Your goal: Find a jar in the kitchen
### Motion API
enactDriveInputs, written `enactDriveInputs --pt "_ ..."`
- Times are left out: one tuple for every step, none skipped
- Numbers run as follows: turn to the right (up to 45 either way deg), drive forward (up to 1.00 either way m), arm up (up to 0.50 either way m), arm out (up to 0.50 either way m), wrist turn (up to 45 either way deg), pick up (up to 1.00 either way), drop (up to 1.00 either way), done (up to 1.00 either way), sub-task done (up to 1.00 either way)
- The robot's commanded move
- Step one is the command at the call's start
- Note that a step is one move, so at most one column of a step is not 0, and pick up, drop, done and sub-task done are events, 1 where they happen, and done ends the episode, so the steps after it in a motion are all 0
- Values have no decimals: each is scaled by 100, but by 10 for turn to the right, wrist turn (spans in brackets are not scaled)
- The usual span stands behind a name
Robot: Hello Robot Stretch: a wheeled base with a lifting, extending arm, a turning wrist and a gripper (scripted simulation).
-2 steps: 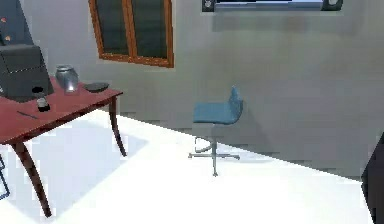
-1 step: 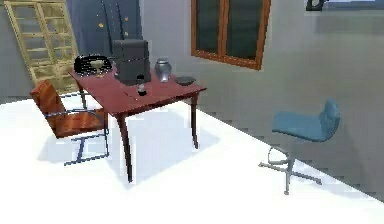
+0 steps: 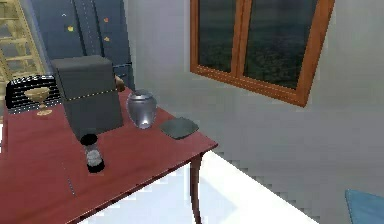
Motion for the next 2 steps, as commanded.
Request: enactDriveInputs --pt "-60 0 0 0 0 0 0 0 0" --pt "0 20 0 0 0 0 0 0 0"
